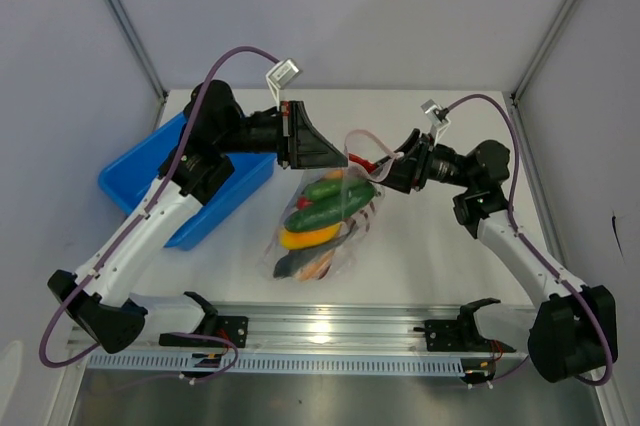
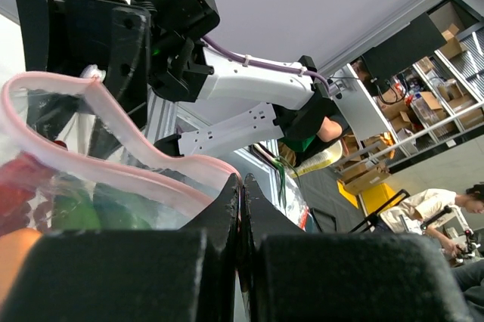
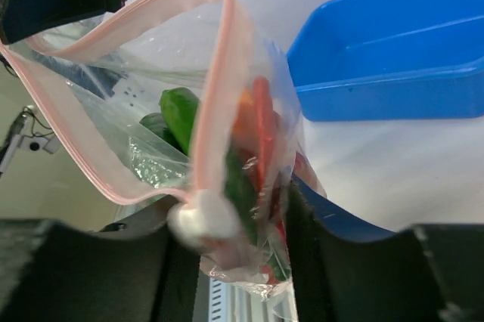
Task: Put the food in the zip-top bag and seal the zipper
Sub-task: Adjust the zipper food storage bag at the center of the board.
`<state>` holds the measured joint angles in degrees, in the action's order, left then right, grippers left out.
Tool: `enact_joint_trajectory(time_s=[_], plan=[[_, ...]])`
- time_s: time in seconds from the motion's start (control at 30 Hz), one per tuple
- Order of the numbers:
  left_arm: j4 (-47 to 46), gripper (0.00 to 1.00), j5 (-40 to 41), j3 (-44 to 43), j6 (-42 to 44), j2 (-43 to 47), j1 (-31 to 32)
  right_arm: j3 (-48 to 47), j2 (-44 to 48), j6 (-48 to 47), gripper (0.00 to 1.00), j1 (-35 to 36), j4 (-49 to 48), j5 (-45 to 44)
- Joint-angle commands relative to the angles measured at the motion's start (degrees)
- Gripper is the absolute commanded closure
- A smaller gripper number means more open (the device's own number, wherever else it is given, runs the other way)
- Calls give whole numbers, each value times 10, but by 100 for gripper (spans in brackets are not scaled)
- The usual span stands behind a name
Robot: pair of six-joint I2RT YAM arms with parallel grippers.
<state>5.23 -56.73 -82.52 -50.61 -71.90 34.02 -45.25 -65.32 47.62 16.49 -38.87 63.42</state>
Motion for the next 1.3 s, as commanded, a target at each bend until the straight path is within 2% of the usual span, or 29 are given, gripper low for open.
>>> enact_joint_trajectory(time_s=[0.0, 0.03, 0.13, 0.27, 0.33, 0.5, 0.6, 0.63, 0.67, 0.73, 0.77, 0.83, 0.93, 1.0, 1.17, 1.27], plan=[[-39, 99, -7, -7, -19, 9, -4, -35, -8, 25, 56, -1, -66, 21], [-37, 99, -7, -5, -17, 8, -6, -41, -7, 17, 61, -3, -56, 21], [-38, 99, -5, 3, -16, 12, -10, -52, -5, -12, 67, -5, 4, 16], [-34, 99, 0, 17, -8, 23, -15, -62, 2, -37, 95, -8, 51, 14], [-17, 99, 5, 32, 2, 32, -19, -69, 6, -39, 100, -11, 74, 12], [91, 99, 49, 54, 74, 53, -28, -92, 31, -69, 100, -10, 170, 12], [156, 94, 96, 65, 132, 60, -31, -103, 46, -108, 100, -7, 251, 11], [178, 91, 102, 76, 142, 61, -33, -105, 49, -119, 100, -7, 273, 10], [186, 77, 111, 81, 162, 66, -33, -106, 52, -139, 100, -7, 292, 10], [188, 63, 131, 98, 187, 72, -34, -107, 61, -155, 100, -7, 344, 12], [186, 52, 132, 104, 197, 76, -34, -110, 63, -168, 100, -7, 372, 12], [199, 40, 147, 104, 233, 79, -35, -115, 69, -181, 100, -4, 410, 11], [223, 3, 192, 72, 294, 80, -37, -144, 70, -229, 100, 3, 505, 7], [244, 1, 203, 29, 327, 70, -37, -163, 70, -268, 100, 6, 571, 6], [235, 1, 145, -37, 393, 38, -33, -167, 74, -283, 100, 13, 628, 4], [241, 0, 150, -60, 452, 23, -19, -182, 70, -294, 100, 25, 665, -12]])
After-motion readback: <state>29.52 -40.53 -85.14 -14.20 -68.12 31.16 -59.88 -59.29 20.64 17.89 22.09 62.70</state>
